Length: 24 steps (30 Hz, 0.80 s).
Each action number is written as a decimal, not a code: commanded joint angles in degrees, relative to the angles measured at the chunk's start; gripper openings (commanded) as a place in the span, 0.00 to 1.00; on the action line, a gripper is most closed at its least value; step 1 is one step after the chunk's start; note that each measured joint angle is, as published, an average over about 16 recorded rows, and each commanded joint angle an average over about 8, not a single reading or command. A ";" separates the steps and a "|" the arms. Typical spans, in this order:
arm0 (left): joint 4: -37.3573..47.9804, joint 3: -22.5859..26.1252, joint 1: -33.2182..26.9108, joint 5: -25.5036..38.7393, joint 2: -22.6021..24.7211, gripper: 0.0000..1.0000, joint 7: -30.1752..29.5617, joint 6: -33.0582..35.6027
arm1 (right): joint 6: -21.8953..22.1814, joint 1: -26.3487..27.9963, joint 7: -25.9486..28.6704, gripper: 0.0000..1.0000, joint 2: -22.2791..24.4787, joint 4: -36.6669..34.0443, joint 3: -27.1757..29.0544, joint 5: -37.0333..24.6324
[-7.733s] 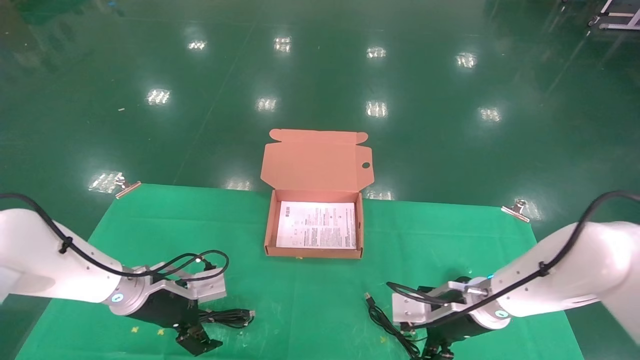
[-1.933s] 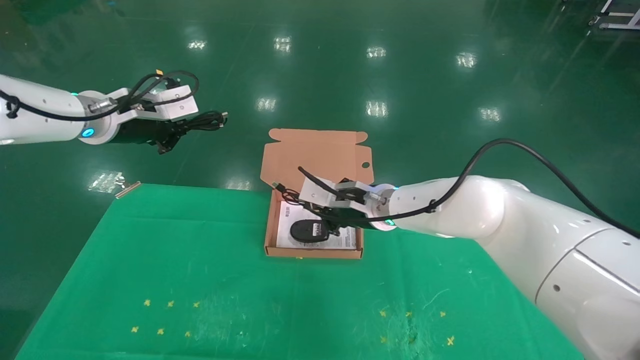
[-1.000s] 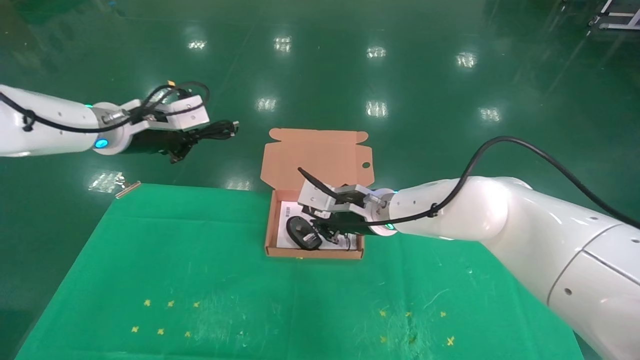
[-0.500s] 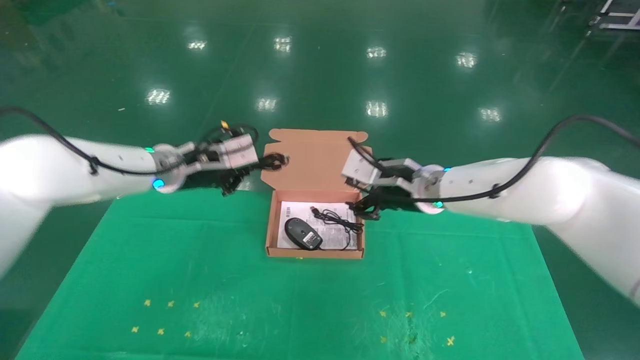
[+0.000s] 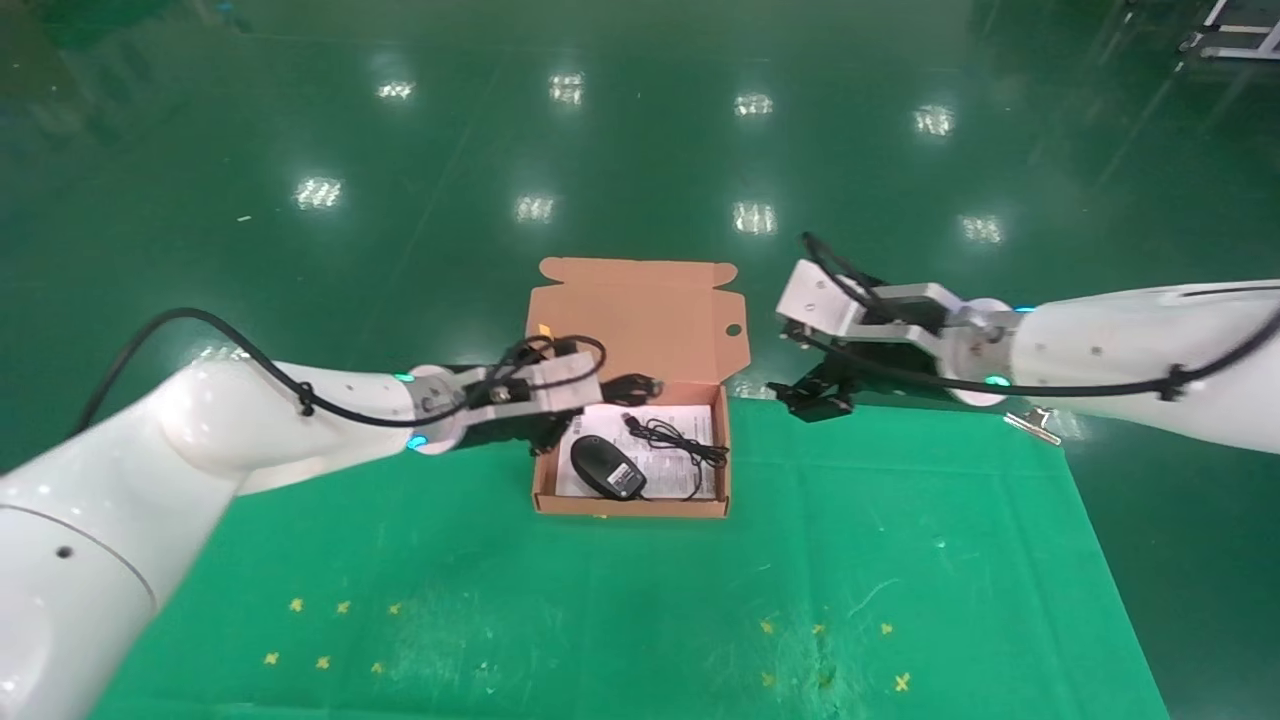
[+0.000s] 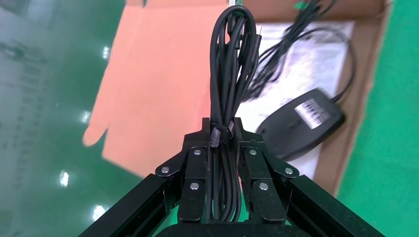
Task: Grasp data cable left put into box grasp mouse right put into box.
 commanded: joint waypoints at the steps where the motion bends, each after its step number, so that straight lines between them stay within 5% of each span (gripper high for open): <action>1: 0.10 0.26 0.55 -1.95 0.25 0.00 2.14 0.10 | -0.05 0.47 1.66 1.00 1.62 2.11 -0.36 -1.15; 6: -0.34 2.92 1.10 -5.80 0.43 0.05 4.28 -0.55 | -0.81 1.58 6.64 1.00 4.12 5.92 -1.18 -4.60; 14: 0.08 6.08 1.42 -8.57 0.65 1.00 3.67 -1.59 | -0.99 2.18 10.66 1.00 5.87 9.26 -1.77 -7.82; 24: 0.08 5.90 1.36 -8.36 0.60 1.00 3.88 -1.64 | -1.00 2.20 10.30 1.00 5.68 8.91 -1.78 -7.59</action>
